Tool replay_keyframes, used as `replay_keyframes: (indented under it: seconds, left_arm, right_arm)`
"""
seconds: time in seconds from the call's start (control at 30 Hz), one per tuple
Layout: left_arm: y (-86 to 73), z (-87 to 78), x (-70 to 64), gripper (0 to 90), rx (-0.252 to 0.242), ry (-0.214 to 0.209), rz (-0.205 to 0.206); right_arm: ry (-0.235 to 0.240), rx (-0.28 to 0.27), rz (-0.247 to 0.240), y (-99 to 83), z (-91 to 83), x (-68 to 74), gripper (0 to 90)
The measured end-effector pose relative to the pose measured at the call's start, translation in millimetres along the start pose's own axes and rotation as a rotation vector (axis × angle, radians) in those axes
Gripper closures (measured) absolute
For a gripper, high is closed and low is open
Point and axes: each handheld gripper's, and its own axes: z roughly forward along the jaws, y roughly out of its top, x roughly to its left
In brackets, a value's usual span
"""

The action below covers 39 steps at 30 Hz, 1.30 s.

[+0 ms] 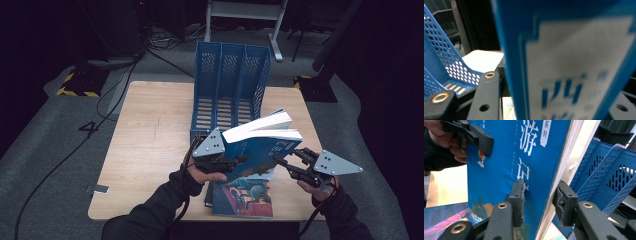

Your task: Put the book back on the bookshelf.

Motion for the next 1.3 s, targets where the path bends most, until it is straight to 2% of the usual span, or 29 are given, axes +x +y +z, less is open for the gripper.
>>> replay_keyframes:
  seconds: [0.13,0.3,0.43,0.47,0.53,0.57,0.6,0.67,0.73,0.8,0.83,0.87,0.9,0.97,1.0,1.07,1.2,1.23,1.3]
  left_arm:
    - [3.1,1.3,0.4,54.9,0.0,-0.004,0.02]
    - [5.4,2.4,-0.3,56.4,-0.009,-0.009,0.041]
    - [6.8,2.7,-0.2,56.6,-0.01,-0.006,0.043]
    - [9.1,2.7,0.9,56.0,-0.021,-0.001,0.035]
    - [10.6,2.4,1.2,55.4,-0.026,0.001,0.033]
    - [12.7,3.0,0.6,55.4,-0.027,0.004,0.04]
    - [12.7,3.0,0.6,55.3,-0.027,0.004,0.04]
    - [14.0,3.7,0.3,55.4,-0.028,0.002,0.052]
    - [14.1,3.7,0.1,55.6,-0.028,0.004,0.052]
    - [14.0,3.7,-0.1,56.6,-0.029,0.009,0.05]
    - [13.9,3.3,-0.2,57.9,-0.028,0.011,0.048]
    - [13.9,3.3,-0.2,58.4,-0.028,0.011,0.048]
    - [14.3,3.2,-0.5,58.7,-0.025,0.014,0.044]
    - [14.6,3.0,-0.4,59.1,-0.023,0.016,0.041]
    - [14.6,3.0,-0.4,59.3,-0.023,0.016,0.041]
    - [15.0,2.5,0.1,59.4,-0.016,0.015,0.037]
    - [15.2,1.7,1.9,59.5,-0.014,0.016,0.026]
    - [14.9,1.4,2.8,59.5,-0.016,0.015,0.023]
    - [14.5,1.1,3.5,59.5,-0.018,0.014,0.02]
  right_arm:
    - [-0.014,0.009,0.0,-1.6,1.3,-1.0,59.4]
    - [-0.04,0.046,0.017,-6.0,4.3,-3.7,47.0]
    - [-0.063,0.073,0.034,-9.7,3.4,-6.5,41.8]
    - [-0.068,0.099,0.044,-12.6,3.4,-9.0,40.3]
    - [-0.068,0.115,0.048,-14.5,3.9,-10.4,39.9]
    - [-0.061,0.151,0.06,-18.5,3.9,-12.0,39.3]
    - [-0.061,0.151,0.06,-18.5,3.9,-12.0,39.3]
    - [-0.061,0.191,0.056,-24.2,1.5,-13.6,38.1]
    - [-0.063,0.202,0.057,-27.0,-0.5,-15.0,37.7]
    - [-0.061,0.214,0.078,-32.1,-3.4,-18.3,37.0]
    - [-0.052,0.251,0.093,-40.6,-4.9,-23.2,35.2]
    - [-0.052,0.251,0.093,-40.6,-4.9,-23.2,35.2]
    - [-0.048,0.28,0.11,-52.6,-5.2,-27.1,35.2]
    - [-0.07,0.346,0.104,-62.9,-3.1,-30.0,34.5]
    - [-0.07,0.346,0.104,-62.9,-3.1,-30.0,34.5]
    - [-0.092,0.404,0.134,-77.8,-1.8,-36.3,34.1]
    - [-0.114,0.435,0.173,-92.5,-2.5,-44.2,31.4]
    - [-0.12,0.433,0.201,-98.1,-2.9,-46.7,30.9]
    - [-0.129,0.469,0.227,-108.7,-0.7,-51.1,28.4]
